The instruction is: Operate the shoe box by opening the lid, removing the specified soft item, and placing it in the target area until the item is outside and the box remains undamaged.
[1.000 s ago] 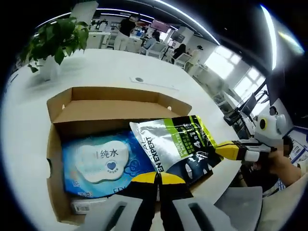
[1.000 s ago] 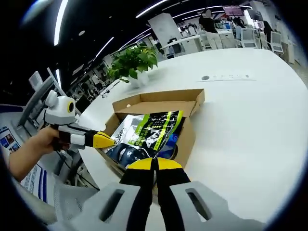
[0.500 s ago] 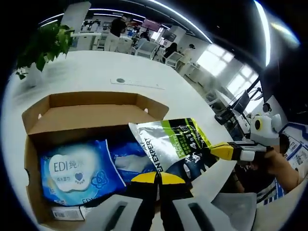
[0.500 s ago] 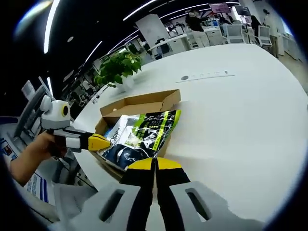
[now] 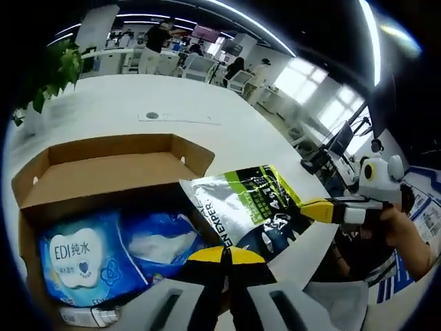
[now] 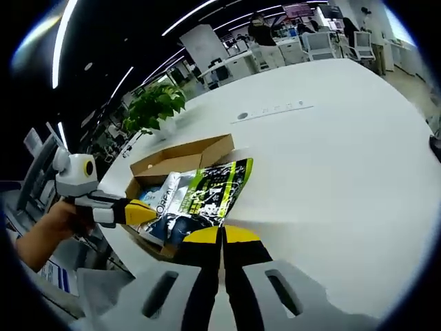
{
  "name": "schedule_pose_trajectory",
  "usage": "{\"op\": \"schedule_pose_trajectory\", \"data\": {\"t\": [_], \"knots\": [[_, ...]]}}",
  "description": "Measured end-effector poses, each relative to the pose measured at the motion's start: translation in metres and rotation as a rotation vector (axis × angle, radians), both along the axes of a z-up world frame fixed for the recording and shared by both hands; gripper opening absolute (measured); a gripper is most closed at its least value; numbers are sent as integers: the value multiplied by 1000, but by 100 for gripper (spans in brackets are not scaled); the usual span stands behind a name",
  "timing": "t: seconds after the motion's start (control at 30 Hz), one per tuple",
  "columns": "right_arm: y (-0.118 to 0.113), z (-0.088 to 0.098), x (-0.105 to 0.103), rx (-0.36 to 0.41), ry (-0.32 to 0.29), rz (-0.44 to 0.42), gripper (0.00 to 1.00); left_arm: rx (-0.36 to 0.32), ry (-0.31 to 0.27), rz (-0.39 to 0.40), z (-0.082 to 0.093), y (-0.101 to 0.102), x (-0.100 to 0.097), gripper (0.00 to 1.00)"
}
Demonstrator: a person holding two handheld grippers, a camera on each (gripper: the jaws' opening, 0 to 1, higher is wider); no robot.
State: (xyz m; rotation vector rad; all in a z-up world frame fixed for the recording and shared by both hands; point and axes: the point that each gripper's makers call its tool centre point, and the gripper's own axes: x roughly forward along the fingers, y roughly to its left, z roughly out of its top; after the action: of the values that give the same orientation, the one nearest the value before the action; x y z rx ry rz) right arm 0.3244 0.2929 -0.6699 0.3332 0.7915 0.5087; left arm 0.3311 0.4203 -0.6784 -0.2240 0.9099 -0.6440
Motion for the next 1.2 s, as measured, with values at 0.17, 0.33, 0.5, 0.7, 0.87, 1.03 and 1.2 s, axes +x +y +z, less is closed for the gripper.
{"op": "schedule_pose_trajectory", "data": {"t": [0.17,0.33,0.5,0.7,0.87,1.03,1.2], "knots": [[-13,0,2,-1,2,-28,0,0,0,-20,-2,-14,2,0],[-25,-3,7,-4,4,-52,0,2,-2,-41,-3,-27,7,0],[-35,-7,11,-17,6,-72,0,-3,-1,-52,-4,-37,14,0],[-44,-16,17,-37,18,-89,0,14,4,-70,-8,-48,24,0],[-49,-24,24,-40,25,-106,0,46,8,-83,-16,-54,32,0],[-51,-33,32,-57,33,-110,0,80,16,-105,-25,-58,39,0],[-53,-41,41,-67,43,-105,0,140,18,-152,-33,-60,46,0]]}}
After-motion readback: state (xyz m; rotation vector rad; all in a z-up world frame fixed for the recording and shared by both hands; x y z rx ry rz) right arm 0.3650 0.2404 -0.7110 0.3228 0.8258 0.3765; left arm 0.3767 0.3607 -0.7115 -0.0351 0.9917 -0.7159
